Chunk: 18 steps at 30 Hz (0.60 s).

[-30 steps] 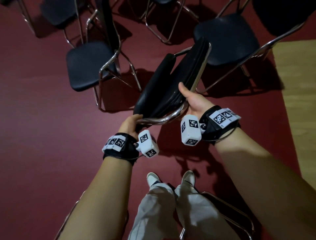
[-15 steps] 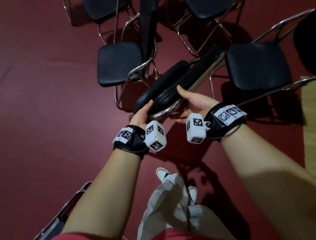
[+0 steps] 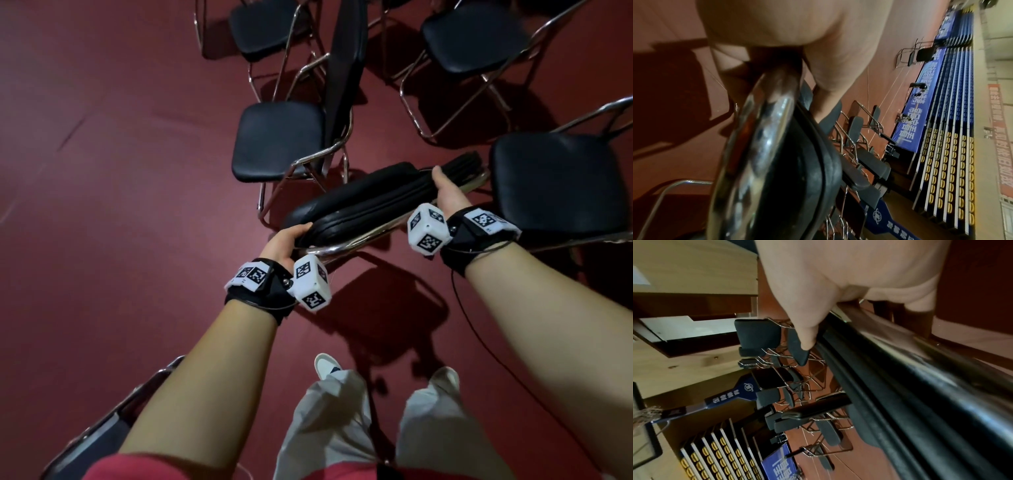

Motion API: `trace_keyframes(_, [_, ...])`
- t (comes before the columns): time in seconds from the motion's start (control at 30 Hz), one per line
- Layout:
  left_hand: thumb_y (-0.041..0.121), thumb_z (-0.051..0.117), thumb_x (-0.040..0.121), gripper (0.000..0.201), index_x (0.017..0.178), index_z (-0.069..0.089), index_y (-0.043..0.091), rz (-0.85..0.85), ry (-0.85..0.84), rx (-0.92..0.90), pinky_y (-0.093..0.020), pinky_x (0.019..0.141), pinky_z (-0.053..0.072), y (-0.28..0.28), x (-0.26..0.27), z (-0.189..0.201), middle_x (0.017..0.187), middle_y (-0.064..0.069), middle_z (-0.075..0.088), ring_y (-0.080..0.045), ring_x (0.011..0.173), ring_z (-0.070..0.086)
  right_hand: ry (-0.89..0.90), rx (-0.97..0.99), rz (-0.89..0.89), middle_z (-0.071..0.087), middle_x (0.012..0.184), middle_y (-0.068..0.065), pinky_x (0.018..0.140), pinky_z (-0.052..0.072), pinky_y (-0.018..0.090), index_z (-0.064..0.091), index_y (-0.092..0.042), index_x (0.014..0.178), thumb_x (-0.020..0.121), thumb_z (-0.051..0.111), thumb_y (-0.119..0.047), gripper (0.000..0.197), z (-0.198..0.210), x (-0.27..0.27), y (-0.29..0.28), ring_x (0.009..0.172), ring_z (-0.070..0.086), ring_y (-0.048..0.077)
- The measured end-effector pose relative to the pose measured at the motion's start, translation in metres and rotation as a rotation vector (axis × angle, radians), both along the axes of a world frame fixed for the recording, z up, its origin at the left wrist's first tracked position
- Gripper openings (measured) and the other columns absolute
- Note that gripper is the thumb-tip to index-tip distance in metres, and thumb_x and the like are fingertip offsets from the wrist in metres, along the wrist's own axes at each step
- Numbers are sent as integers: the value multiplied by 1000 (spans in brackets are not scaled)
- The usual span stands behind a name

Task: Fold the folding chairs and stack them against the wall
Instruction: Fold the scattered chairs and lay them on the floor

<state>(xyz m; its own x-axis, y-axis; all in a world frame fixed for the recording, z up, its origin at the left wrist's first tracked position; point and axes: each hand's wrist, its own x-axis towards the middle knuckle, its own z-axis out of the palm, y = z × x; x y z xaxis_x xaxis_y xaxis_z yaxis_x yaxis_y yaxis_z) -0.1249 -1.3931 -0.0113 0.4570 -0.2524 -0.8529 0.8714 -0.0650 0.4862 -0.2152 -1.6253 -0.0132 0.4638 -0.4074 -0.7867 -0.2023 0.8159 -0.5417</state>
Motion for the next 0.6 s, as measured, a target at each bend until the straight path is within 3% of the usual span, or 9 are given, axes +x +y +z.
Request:
trace_keyframes(0.07, [18,56,99,25,118,62,2,13,-32,24,-26,45,54,-2,-6,0,71,-10,68,-20,50,67,-6,17,55,74,77,12,49,58,36,62,-10,94,94,61,-51,41,-3,-4,-6,57,72,24])
trace_keyframes(0.13, [18,54,101,17,102,62,3,74,-54,41,-22,37,48,-6,-19,3,56,-7,66,-17,40,62,-5,66,115,71,100,14,68,61,46,61,-9,99,89,66,-52,45,-10,-9,-17,75,74,29])
trace_keyframes(0.2, [21,53,102,20,95,60,4,178,-88,41,-22,36,48,-6,-38,5,52,-6,65,-17,38,62,1,105,204,69,107,12,89,55,53,59,-8,97,90,64,-52,45,-11,-14,-24,91,70,32])
trace_keyframes(0.23, [25,52,102,24,101,62,3,251,-101,11,-25,40,52,-7,-48,5,58,-9,68,-19,45,66,-8,126,239,68,115,10,97,50,55,59,-7,99,91,64,-52,45,-12,-15,-26,103,68,32])
trace_keyframes(0.3, [35,52,102,35,113,66,5,455,-101,-107,-38,65,61,-10,-75,-2,84,-15,74,-28,74,73,-23,172,303,56,138,11,107,42,55,60,-6,111,89,65,-53,52,-14,-20,-27,128,54,32])
trace_keyframes(0.4, [51,58,96,44,107,67,10,671,-91,-188,-58,98,50,-16,-117,-12,110,-21,71,-40,107,67,-22,183,369,40,151,10,111,38,53,55,-11,133,90,64,-53,61,-17,-32,-25,138,42,30])
trace_keyframes(0.43, [53,65,90,51,120,65,11,707,-95,-187,-61,98,49,-20,-132,-14,118,-22,69,-41,110,67,-20,194,392,39,152,9,111,38,52,52,-12,138,90,64,-53,64,-20,-39,-25,139,40,29])
trace_keyframes(0.5, [42,81,77,76,143,51,19,753,-101,-141,-61,83,56,-23,-155,-20,126,-21,66,-42,106,69,-9,230,462,43,150,8,109,39,54,50,-13,139,88,66,-54,67,-27,-53,-23,138,42,29])
trace_keyframes(0.6, [31,82,79,76,146,46,31,874,-49,-106,-58,65,58,-17,-189,-29,131,-20,62,-43,101,70,40,245,566,50,145,10,106,43,57,53,-11,132,85,70,-53,65,-42,-73,-21,134,48,35])
